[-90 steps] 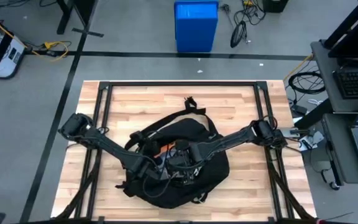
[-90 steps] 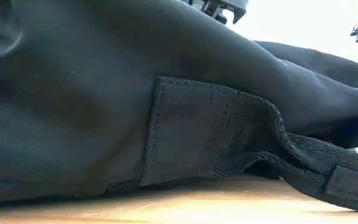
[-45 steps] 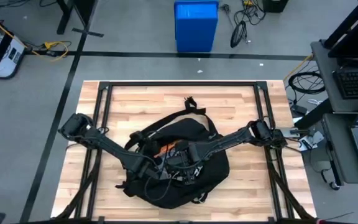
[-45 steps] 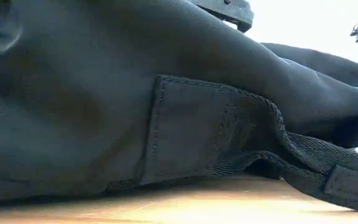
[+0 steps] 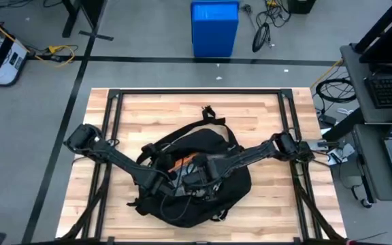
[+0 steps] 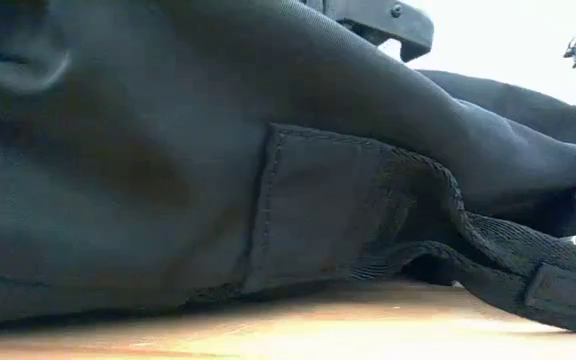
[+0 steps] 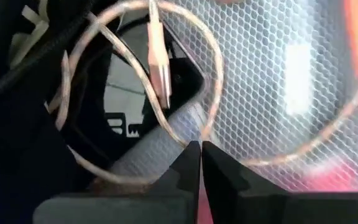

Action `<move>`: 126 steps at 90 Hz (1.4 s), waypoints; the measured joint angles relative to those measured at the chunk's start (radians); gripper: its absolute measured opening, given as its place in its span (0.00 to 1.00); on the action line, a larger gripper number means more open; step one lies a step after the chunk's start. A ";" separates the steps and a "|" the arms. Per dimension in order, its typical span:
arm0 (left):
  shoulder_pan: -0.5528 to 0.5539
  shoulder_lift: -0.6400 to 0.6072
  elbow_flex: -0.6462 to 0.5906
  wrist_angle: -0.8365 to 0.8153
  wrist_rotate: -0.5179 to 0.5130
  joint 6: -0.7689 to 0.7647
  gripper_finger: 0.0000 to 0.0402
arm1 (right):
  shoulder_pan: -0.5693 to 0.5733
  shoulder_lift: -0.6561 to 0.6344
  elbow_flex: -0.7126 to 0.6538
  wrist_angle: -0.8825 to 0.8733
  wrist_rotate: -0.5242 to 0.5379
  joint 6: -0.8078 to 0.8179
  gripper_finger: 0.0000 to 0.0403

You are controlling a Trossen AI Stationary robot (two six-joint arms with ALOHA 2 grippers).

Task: Unpack backpack
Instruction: Remove the pink charger cable form the black backpack

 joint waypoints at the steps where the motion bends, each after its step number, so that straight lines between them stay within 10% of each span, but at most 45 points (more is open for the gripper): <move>1: 0.000 0.000 0.000 0.000 0.000 0.000 0.01 | 0.002 -0.002 0.004 -0.002 0.006 0.000 0.00; 31: 0.000 0.000 0.000 0.006 0.007 0.000 0.01 | -0.026 -0.032 0.041 0.011 0.041 0.204 0.06; 86: 0.000 0.000 0.000 0.013 0.012 0.001 0.01 | 0.017 -0.034 -0.003 0.060 -0.020 -0.005 0.50; 126: 0.001 -0.001 0.000 0.014 0.018 0.007 0.01 | -0.029 -0.023 -0.135 0.224 -0.103 -0.023 0.36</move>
